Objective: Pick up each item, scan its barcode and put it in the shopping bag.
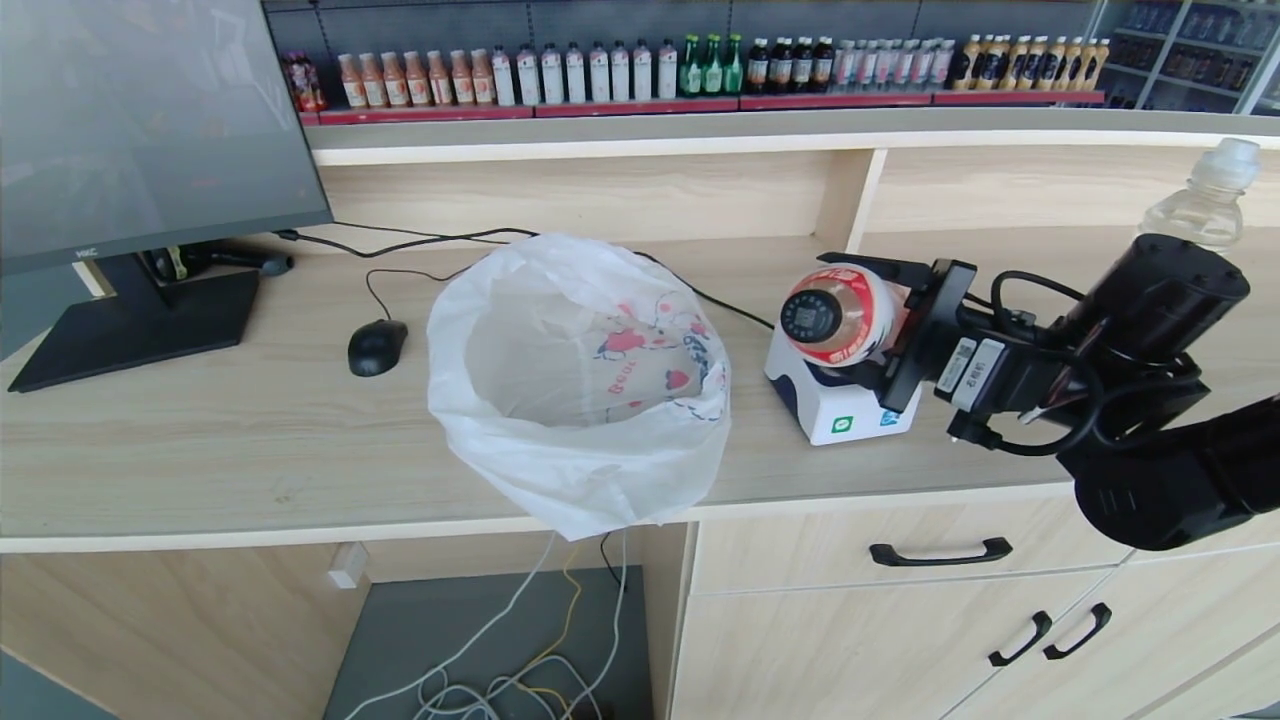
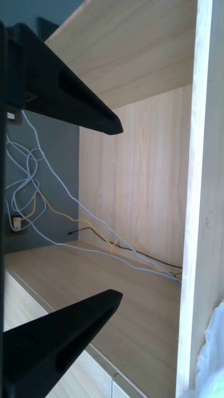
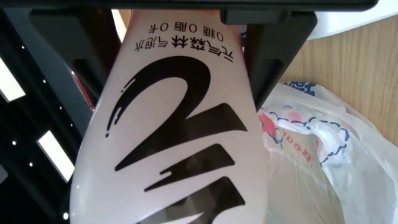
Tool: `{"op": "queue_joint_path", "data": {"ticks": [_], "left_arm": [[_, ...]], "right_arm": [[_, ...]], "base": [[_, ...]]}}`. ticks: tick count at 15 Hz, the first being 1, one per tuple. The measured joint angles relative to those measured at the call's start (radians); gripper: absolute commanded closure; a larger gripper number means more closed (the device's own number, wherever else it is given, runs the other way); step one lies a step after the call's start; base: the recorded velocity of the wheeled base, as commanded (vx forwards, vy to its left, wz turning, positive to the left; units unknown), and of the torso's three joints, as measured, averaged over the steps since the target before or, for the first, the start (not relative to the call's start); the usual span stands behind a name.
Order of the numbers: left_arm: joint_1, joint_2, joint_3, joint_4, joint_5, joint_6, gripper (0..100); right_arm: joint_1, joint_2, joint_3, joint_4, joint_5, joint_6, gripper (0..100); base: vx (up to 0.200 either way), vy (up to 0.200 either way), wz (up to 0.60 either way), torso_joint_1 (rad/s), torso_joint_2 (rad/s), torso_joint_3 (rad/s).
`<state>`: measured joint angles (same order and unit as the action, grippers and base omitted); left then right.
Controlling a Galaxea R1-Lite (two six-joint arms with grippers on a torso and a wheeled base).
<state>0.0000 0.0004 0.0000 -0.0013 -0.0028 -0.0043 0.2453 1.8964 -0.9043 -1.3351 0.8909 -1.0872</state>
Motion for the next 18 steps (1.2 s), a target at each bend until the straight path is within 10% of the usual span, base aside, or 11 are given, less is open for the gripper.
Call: {"op": "queue_joint_path", "data": {"ticks": [18], "left_arm": [[0.000,0.000,0.000,0.000,0.000,0.000,0]], "right_arm": [[0.012,-0.003,0.006,-0.019,-0.015,0.017,100]], "base": [[0.000,0.000,0.00,0.000,0.00,0.000]]}}
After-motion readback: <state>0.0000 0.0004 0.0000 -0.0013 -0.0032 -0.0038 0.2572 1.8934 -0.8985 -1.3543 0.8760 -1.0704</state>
